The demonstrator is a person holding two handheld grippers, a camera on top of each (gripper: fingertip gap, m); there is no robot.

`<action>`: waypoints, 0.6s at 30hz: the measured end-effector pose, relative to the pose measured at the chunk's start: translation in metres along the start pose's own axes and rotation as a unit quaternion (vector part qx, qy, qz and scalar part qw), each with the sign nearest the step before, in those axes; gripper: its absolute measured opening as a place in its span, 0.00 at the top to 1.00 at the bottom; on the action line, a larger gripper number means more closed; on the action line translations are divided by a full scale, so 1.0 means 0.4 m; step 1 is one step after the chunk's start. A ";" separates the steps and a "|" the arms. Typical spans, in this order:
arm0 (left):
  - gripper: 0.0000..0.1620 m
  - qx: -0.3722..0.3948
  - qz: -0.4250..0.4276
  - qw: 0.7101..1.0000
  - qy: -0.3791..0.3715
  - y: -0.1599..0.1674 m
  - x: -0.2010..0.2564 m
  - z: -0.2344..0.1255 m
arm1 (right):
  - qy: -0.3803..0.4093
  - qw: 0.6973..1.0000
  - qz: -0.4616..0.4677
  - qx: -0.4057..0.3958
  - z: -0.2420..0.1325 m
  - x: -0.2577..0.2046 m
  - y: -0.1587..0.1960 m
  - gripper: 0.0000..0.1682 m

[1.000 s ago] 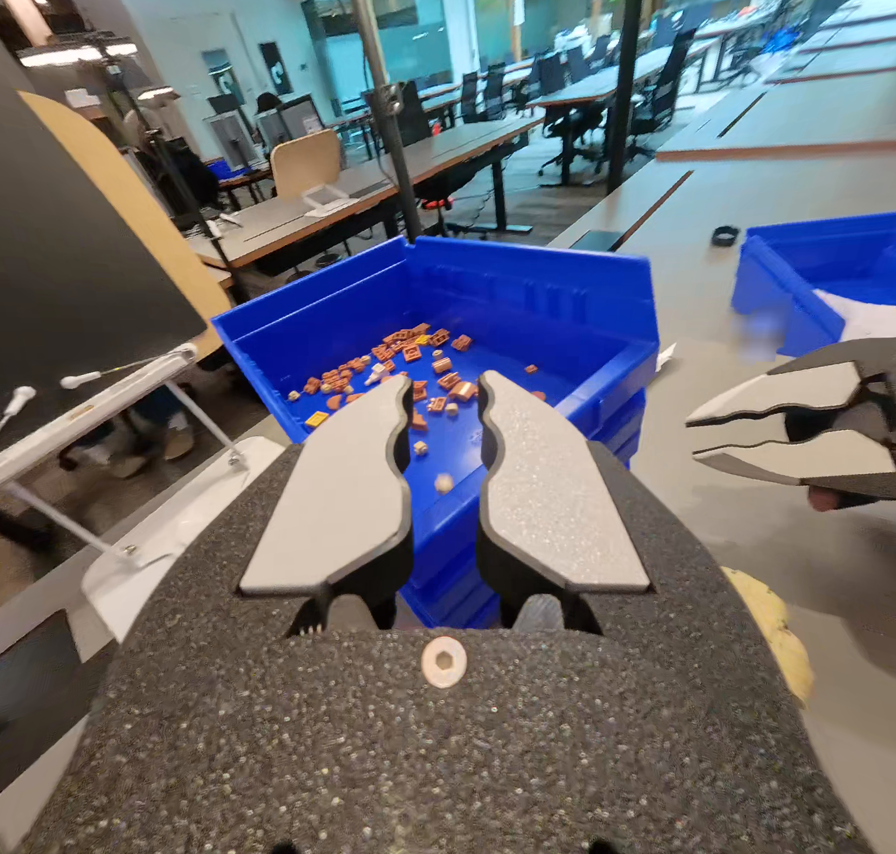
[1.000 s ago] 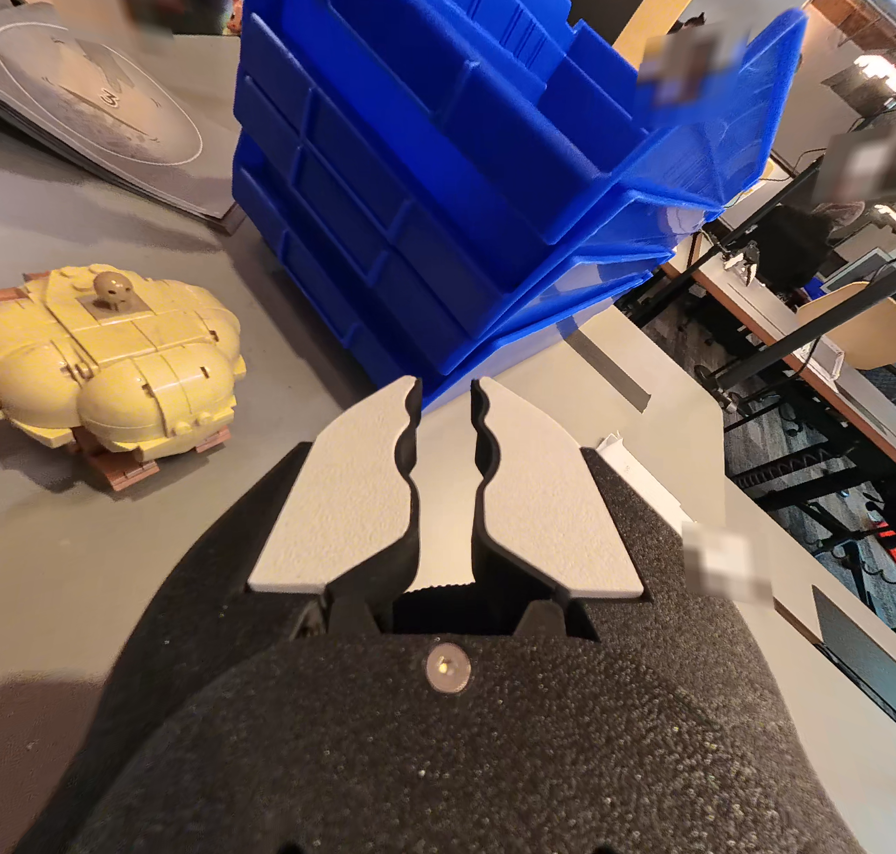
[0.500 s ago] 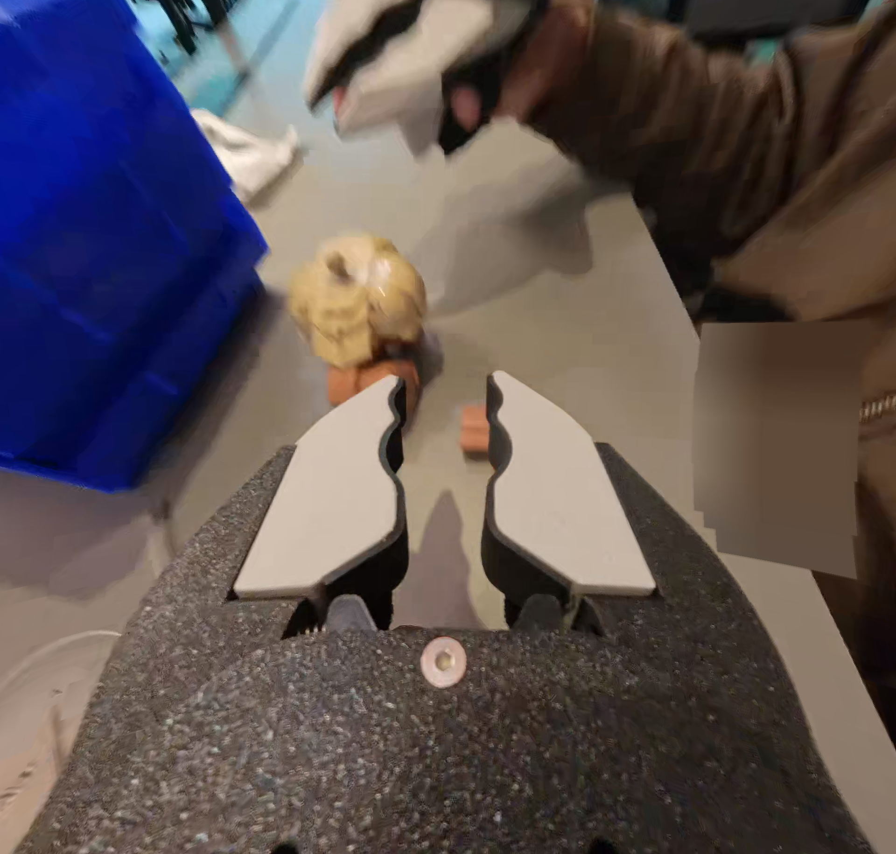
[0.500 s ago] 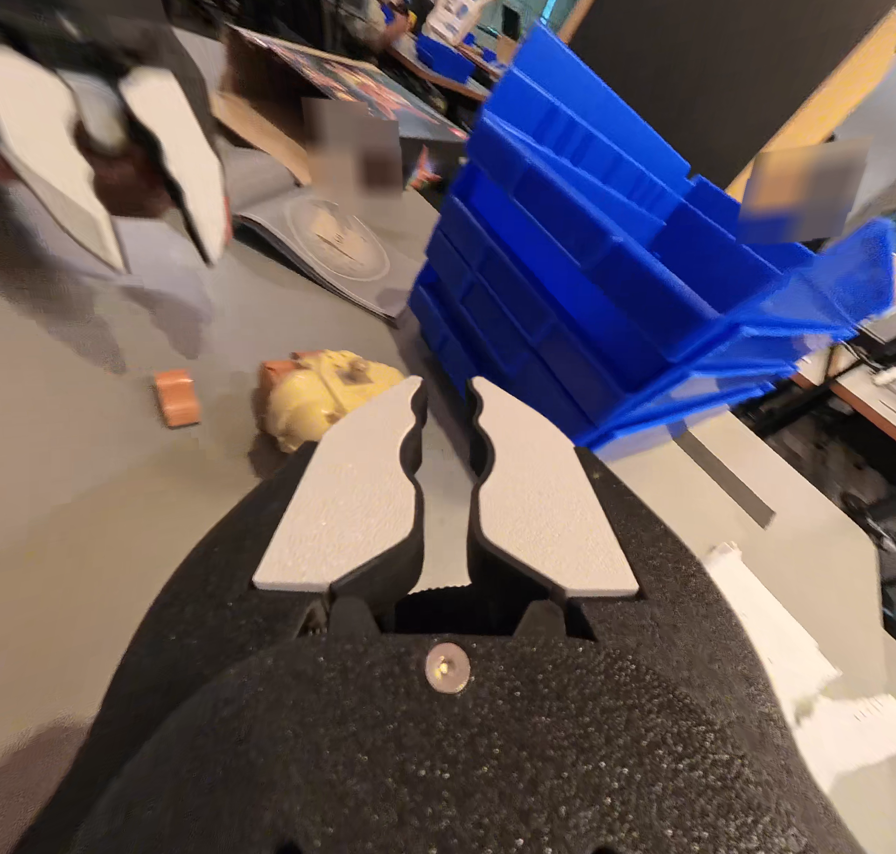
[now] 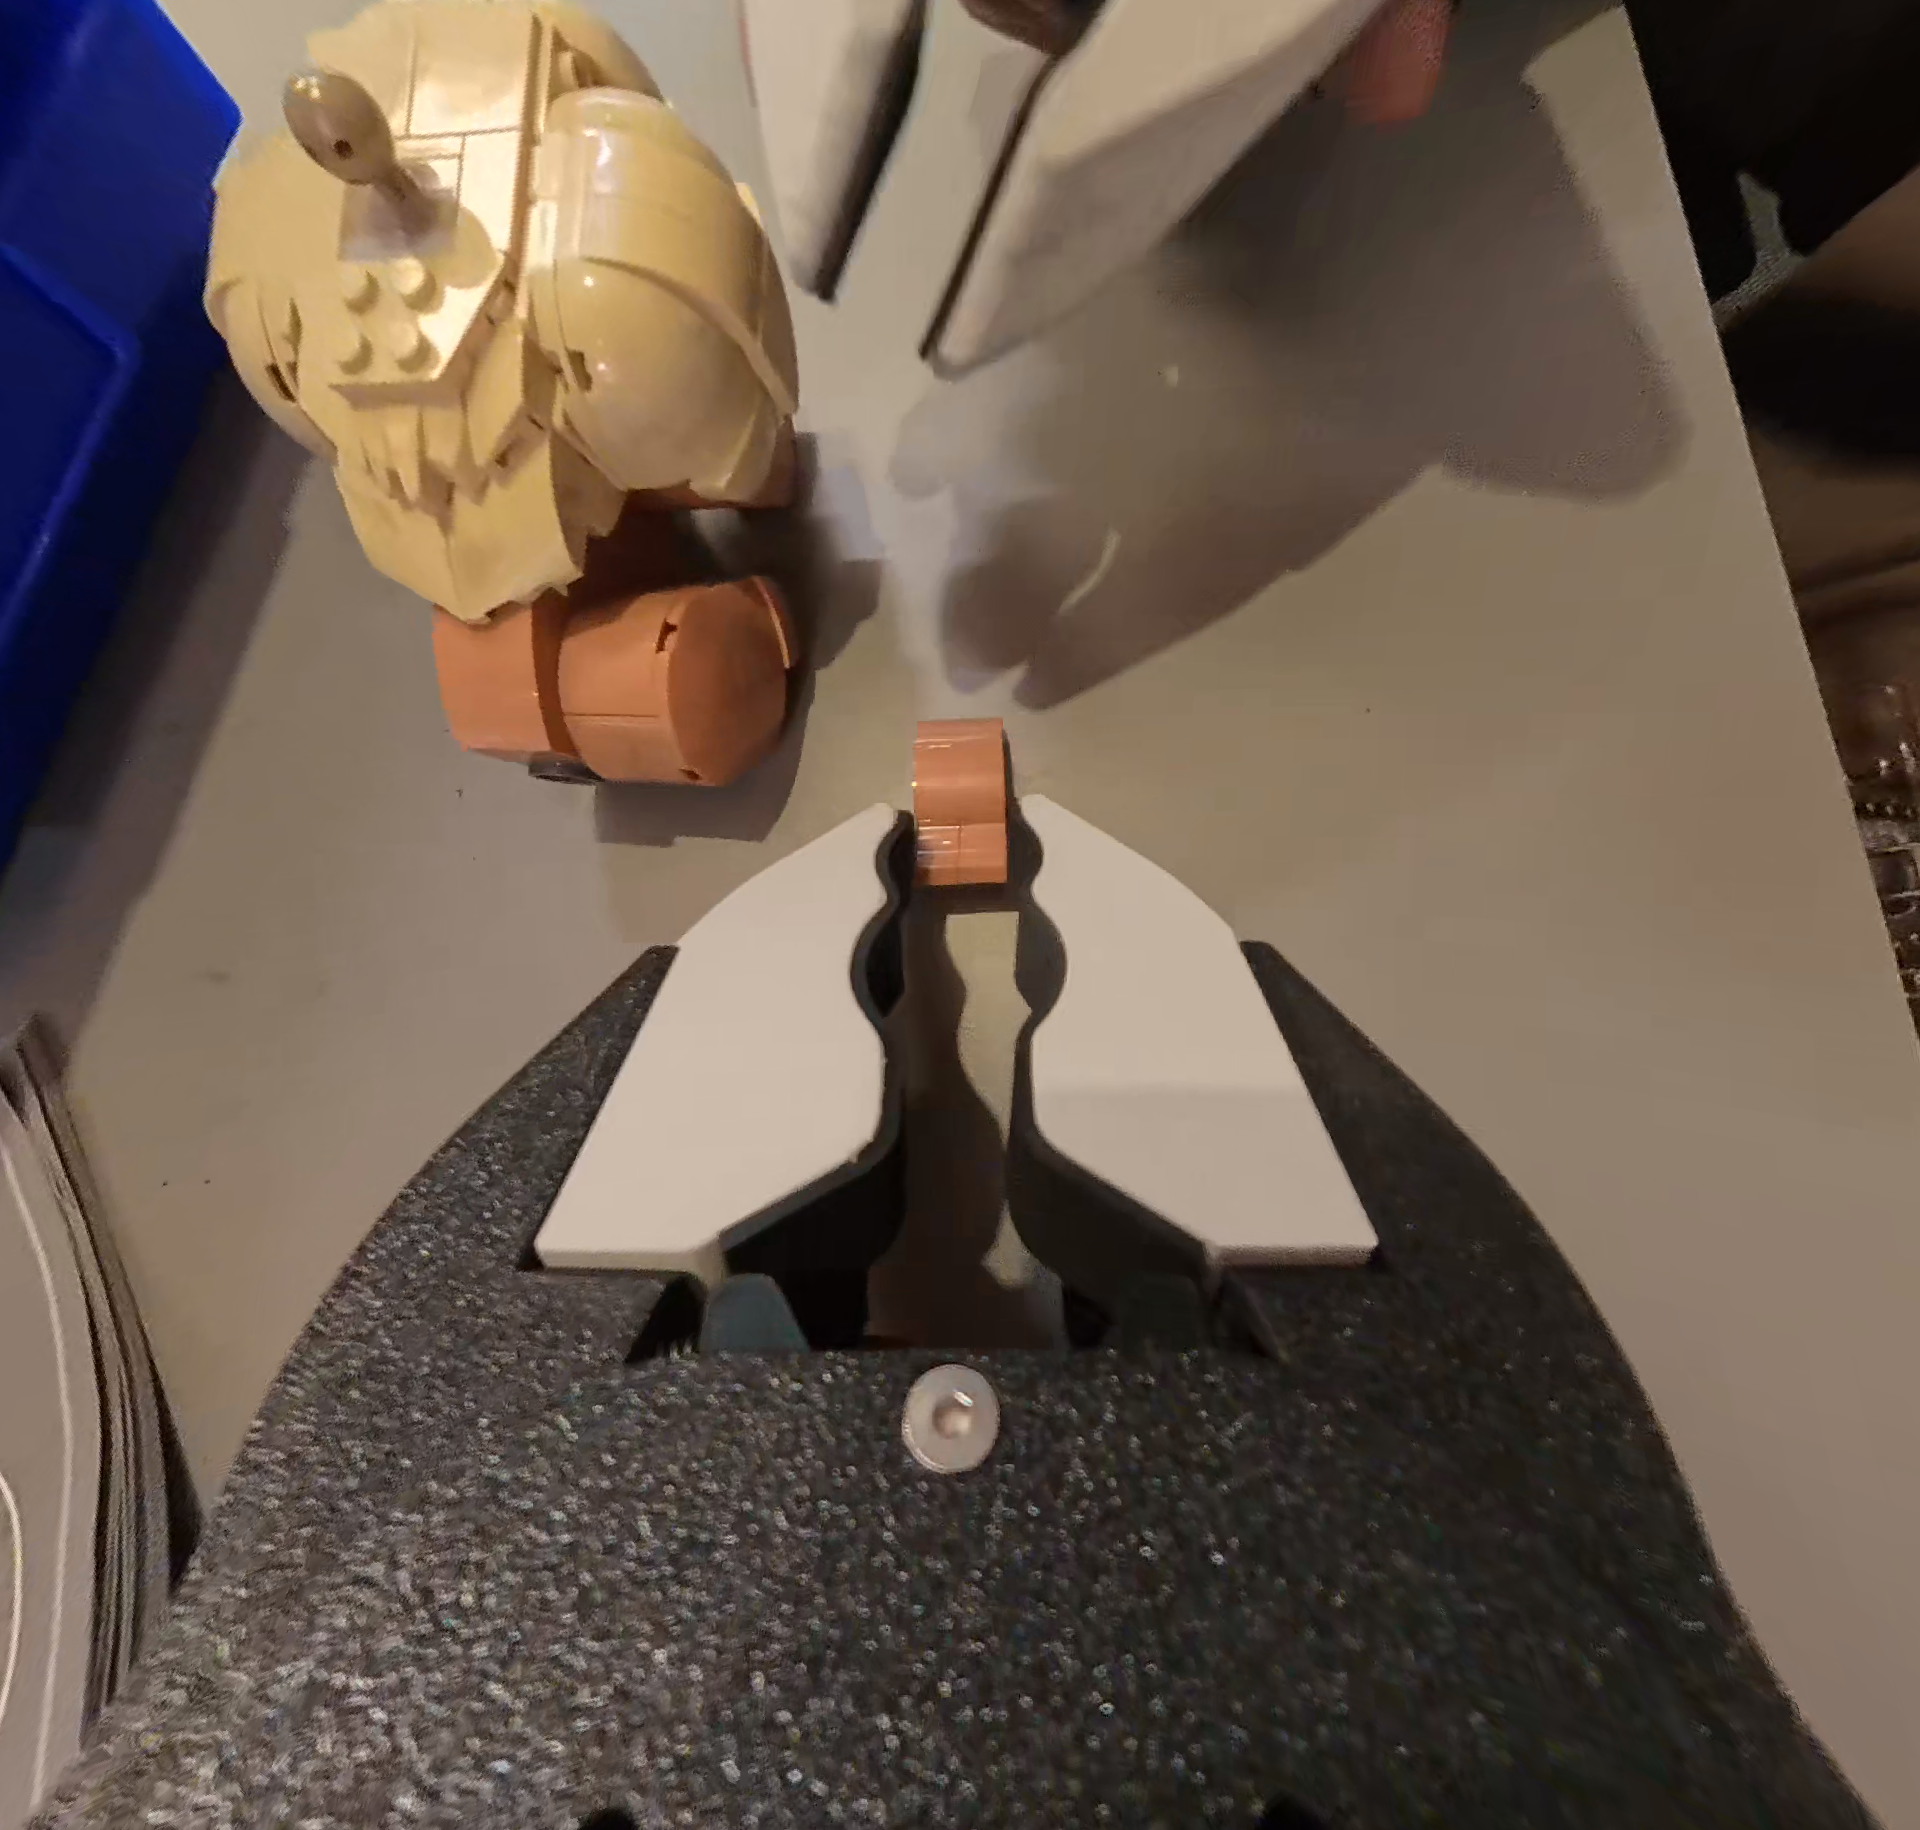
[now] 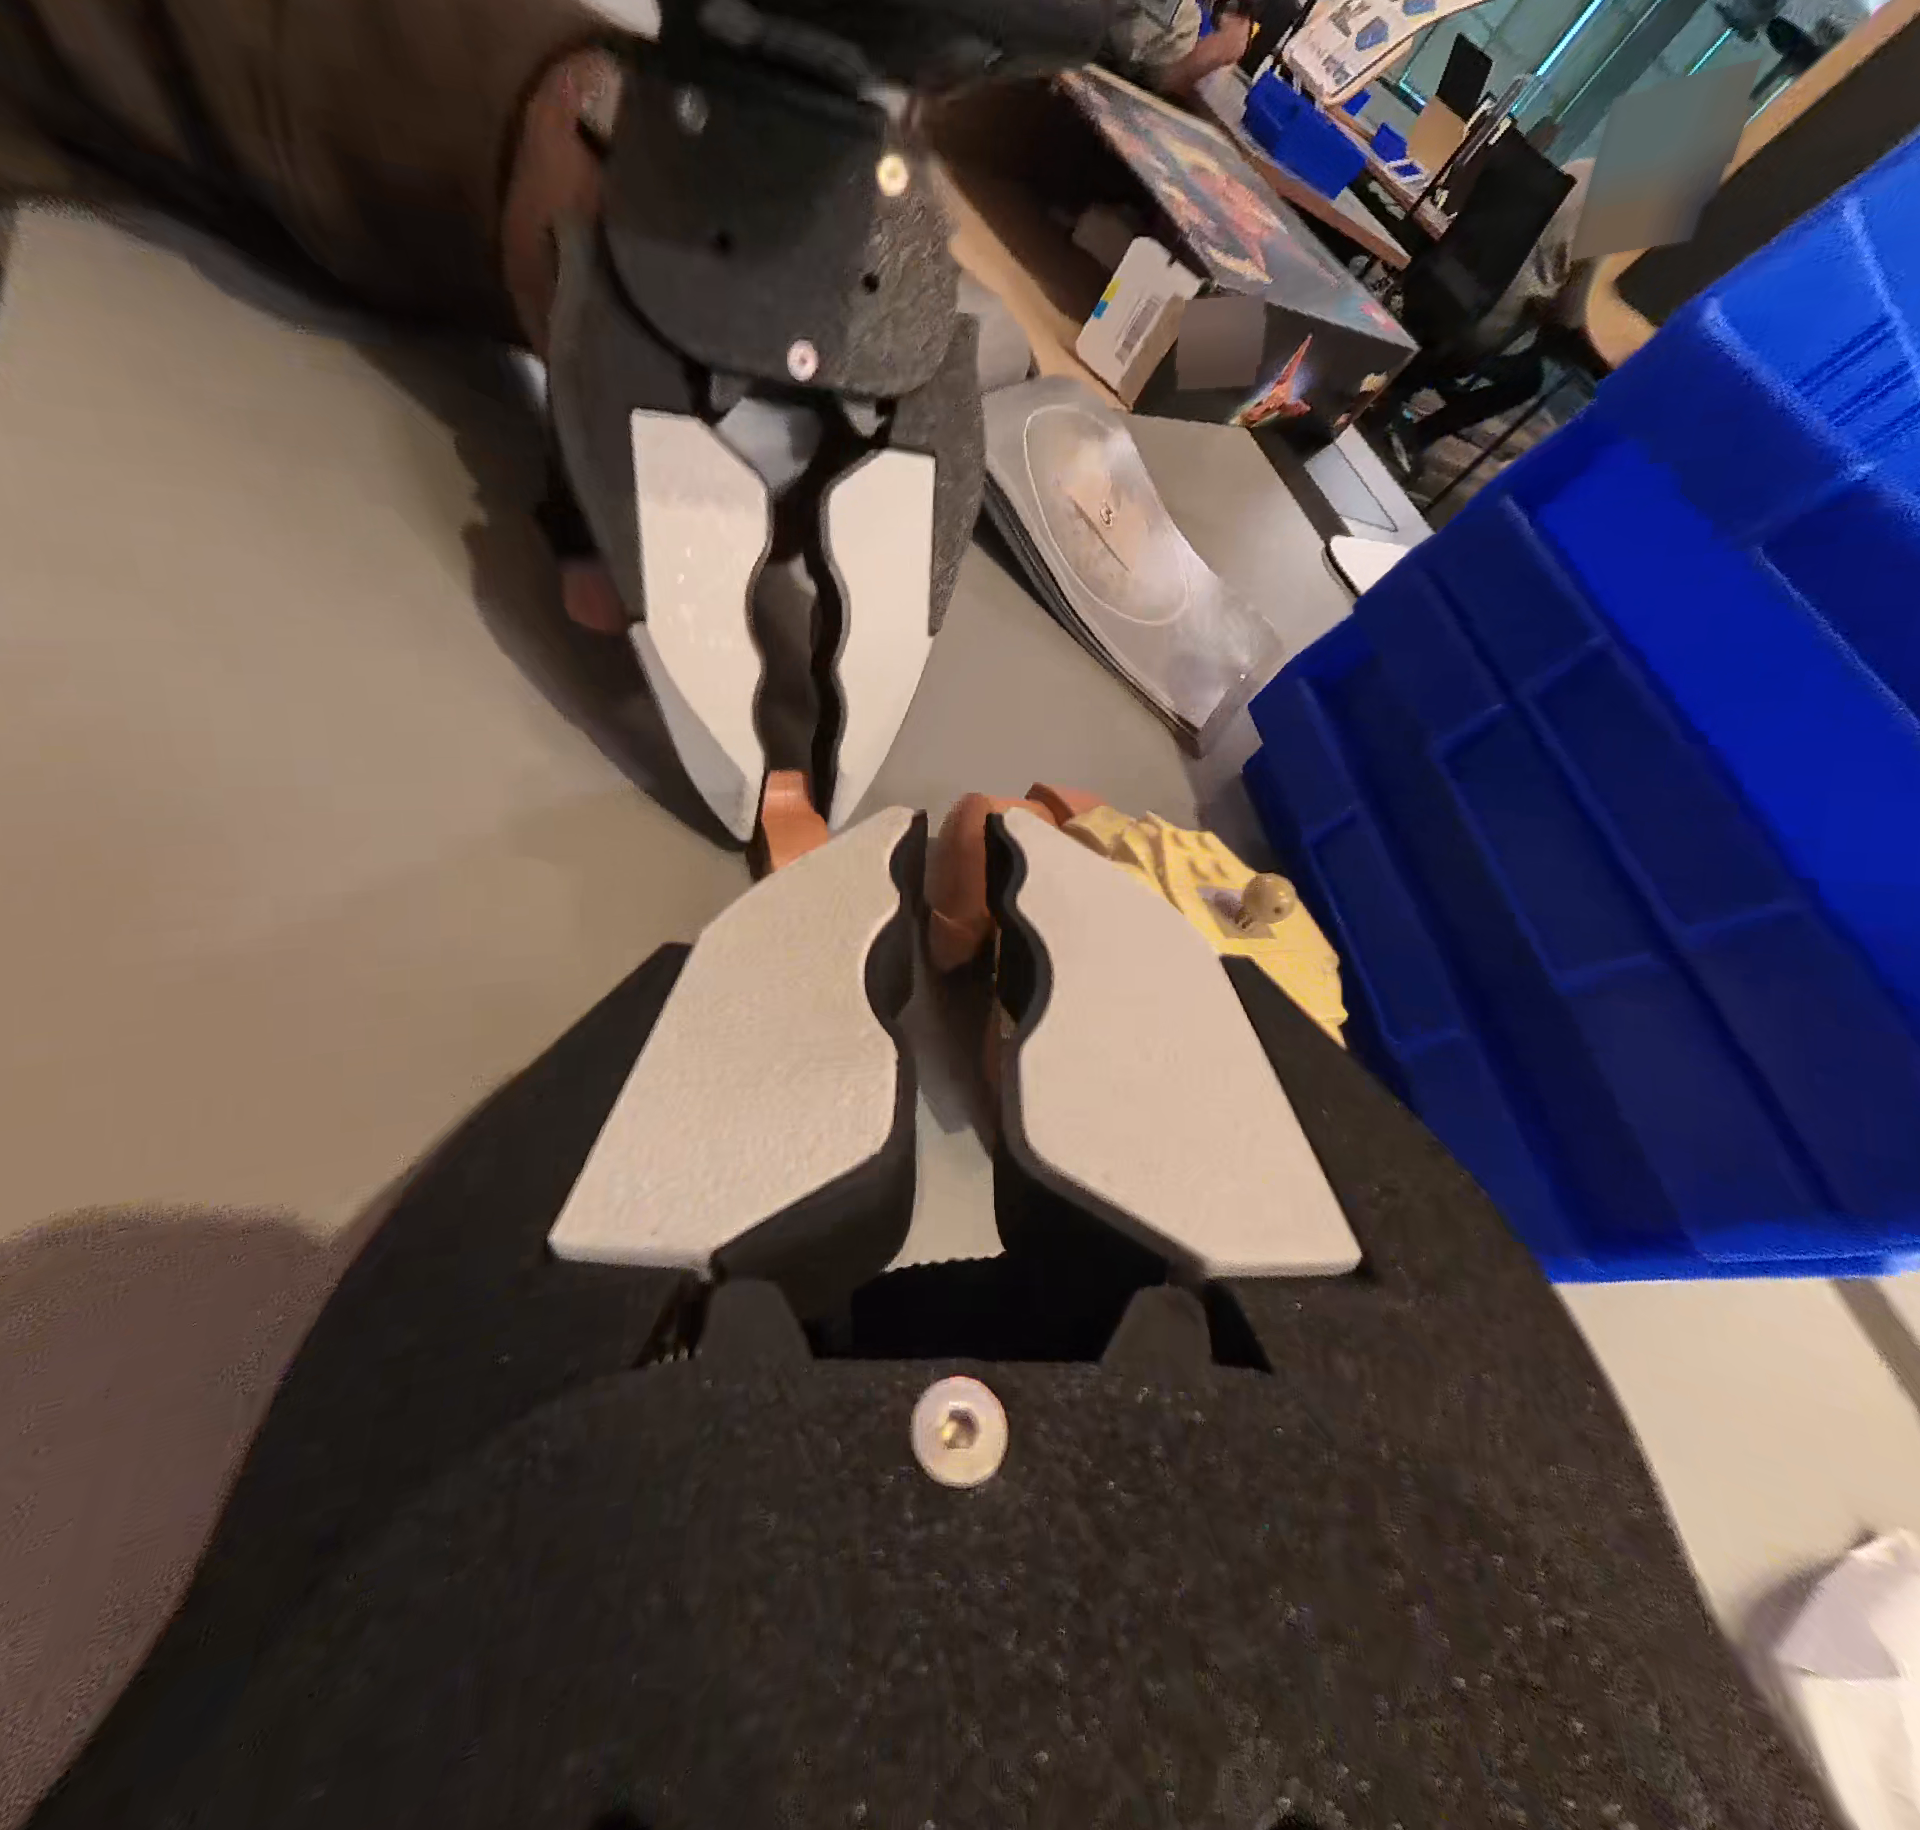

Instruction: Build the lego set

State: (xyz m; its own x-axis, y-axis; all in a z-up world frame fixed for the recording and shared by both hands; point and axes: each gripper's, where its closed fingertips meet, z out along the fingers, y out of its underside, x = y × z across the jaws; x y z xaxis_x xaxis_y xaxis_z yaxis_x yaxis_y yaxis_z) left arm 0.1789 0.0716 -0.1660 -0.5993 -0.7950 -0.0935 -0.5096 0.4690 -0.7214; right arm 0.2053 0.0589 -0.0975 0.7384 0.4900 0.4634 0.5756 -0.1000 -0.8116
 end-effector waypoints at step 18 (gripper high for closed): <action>0.90 0.199 -0.189 0.953 0.127 -0.124 0.008 -0.095 | 0.112 0.967 -0.230 0.002 0.044 -0.017 -0.030 0.91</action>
State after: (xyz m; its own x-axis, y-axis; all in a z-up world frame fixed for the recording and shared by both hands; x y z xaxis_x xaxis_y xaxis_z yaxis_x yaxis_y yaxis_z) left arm 0.1787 0.0606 -0.1044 -0.5749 -0.7362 0.3569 -0.4738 -0.0561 -0.8788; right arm 0.1870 0.0721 -0.0973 0.4624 0.2820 0.8406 0.8601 0.0877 -0.5025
